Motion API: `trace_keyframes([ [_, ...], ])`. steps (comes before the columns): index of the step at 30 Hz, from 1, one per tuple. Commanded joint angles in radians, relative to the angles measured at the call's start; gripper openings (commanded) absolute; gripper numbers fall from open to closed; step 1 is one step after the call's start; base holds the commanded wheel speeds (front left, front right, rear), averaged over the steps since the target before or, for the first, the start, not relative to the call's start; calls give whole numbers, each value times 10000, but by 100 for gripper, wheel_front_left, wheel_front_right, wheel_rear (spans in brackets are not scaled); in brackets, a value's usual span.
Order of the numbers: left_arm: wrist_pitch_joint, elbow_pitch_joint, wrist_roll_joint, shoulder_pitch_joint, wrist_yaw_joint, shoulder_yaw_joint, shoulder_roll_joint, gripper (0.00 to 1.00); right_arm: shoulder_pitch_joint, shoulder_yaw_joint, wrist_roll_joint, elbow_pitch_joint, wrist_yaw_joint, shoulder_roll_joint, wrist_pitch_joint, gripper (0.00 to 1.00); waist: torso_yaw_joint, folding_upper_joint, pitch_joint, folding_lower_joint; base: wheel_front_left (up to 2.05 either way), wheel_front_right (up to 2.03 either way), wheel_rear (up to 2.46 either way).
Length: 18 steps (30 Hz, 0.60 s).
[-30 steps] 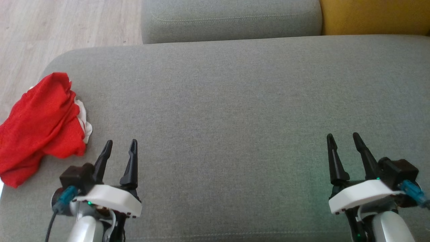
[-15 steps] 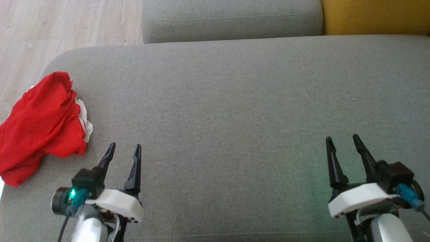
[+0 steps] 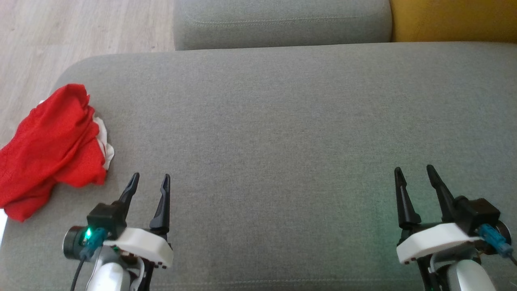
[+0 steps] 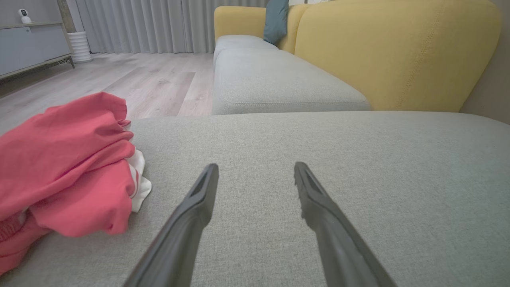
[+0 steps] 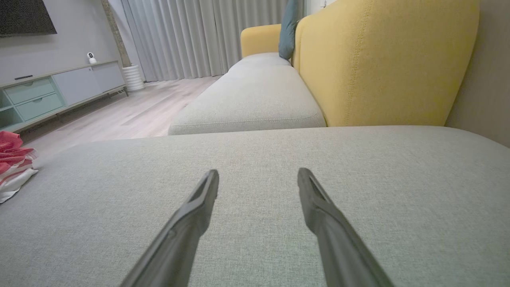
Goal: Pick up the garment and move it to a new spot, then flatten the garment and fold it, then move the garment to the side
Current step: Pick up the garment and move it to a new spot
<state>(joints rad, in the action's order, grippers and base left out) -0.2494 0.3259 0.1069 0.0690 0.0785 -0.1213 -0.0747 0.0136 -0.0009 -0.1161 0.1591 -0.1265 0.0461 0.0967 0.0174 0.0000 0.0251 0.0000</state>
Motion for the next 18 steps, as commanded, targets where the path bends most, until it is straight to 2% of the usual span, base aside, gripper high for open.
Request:
trace_keyframes([
  [1, -124, -277, -18, 577, -70, 299, -60, 100, -278, 218, -87, -297, -42, 42, 108, 100, 29, 0, 16, 0, 0, 0, 0],
  [9, -124, -364, -38, 754, -83, 321, -33, 100, -320, 187, -94, -458, -42, 42, 95, 100, 533, 0, 103, 0, 0, 0, 0],
  [18, -124, -398, 17, 954, -166, 539, -46, 100, -424, 336, 48, -1161, -42, 42, -208, 100, 2304, 0, 197, 0, 0, 0, 0],
])
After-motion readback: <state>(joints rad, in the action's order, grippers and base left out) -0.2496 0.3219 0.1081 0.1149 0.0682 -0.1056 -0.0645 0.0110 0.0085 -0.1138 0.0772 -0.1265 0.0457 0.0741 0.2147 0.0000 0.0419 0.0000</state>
